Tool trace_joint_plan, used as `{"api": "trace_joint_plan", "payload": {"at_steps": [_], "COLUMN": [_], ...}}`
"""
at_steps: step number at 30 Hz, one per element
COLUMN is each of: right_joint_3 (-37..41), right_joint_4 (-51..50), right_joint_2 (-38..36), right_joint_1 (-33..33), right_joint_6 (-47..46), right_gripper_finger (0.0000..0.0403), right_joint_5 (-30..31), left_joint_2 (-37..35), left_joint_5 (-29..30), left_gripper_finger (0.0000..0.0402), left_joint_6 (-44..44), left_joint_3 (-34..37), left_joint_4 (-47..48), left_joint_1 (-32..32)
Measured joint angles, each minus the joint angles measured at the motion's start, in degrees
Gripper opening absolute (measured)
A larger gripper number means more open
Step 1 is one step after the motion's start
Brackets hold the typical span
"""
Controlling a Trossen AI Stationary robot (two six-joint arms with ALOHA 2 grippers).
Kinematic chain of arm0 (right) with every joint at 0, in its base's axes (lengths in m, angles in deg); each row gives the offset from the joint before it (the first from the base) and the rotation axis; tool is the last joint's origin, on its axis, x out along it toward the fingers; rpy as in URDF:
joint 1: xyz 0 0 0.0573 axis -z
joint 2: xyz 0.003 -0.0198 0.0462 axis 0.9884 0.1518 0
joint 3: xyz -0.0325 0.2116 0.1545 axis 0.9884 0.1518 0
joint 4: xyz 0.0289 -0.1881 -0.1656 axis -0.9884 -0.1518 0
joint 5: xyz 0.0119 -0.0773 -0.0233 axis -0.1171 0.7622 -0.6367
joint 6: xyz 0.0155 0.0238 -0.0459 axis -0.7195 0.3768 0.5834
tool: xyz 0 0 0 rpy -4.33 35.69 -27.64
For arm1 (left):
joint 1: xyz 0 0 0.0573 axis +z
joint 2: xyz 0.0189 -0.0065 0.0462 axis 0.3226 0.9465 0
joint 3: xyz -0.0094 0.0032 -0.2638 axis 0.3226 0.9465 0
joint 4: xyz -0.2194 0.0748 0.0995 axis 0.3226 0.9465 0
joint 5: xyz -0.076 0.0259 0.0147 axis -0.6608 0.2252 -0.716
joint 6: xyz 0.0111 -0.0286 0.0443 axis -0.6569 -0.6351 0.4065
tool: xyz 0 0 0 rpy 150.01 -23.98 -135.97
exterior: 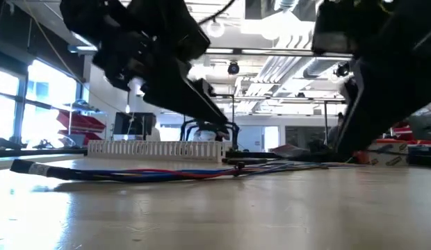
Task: Ziptie cables
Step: Put the zip tied cables into the white cable duct
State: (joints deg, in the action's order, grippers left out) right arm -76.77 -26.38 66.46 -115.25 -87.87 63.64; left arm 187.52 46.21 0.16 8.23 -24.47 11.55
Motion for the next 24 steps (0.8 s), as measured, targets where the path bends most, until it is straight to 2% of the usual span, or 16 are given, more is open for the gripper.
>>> {"api": "trace_joint_plan", "payload": {"at_steps": [3, 5, 6, 10, 13, 18, 24], "right_joint_3": [0.0, 0.07, 0.09, 0.11, 0.11, 0.13, 0.13], "right_joint_4": [1.73, 4.2, 5.67, 7.87, 5.87, 0.56, -0.23], "right_joint_2": [-0.44, -0.44, -0.44, -0.74, -2.35, -6.3, -9.15], "right_joint_1": [2.15, 4.6, 5.88, 10.24, 12.29, 13.13, 13.12], "right_joint_6": [12.16, 19.14, 22.11, 29.84, 32.3, 32.33, 33.21], "right_gripper_finger": [0.0155, 0.0176, 0.0184, 0.0208, 0.0216, 0.0217, 0.0216], "right_joint_5": [2.03, 2.55, 2.55, 1.11, -0.06, -0.73, 0.75], "left_joint_2": [-6.38, -10.69, -12.52, -17.71, -17.88, -14.4, -6.71], "left_joint_5": [12.59, 18.26, 18.33, 10.65, 9.1, 8.88, 7.59], "left_gripper_finger": [0.0156, 0.0153, 0.015, 0.0126, 0.0111, 0.0112, 0.014], "left_joint_6": [2.17, 3.13, 3.37, 3.8, 11.59, 24.8, 30.96], "left_joint_3": [1.0, 2.56, 3.18, 3.92, 4.04, 3.42, 1.46], "left_joint_4": [6.41, 9.32, 11.45, 18.3, 20.67, 22.93, 23.65], "left_joint_1": [0.76, 2.5, 4.19, 14.54, 22.07, 31.71, 39.52]}}
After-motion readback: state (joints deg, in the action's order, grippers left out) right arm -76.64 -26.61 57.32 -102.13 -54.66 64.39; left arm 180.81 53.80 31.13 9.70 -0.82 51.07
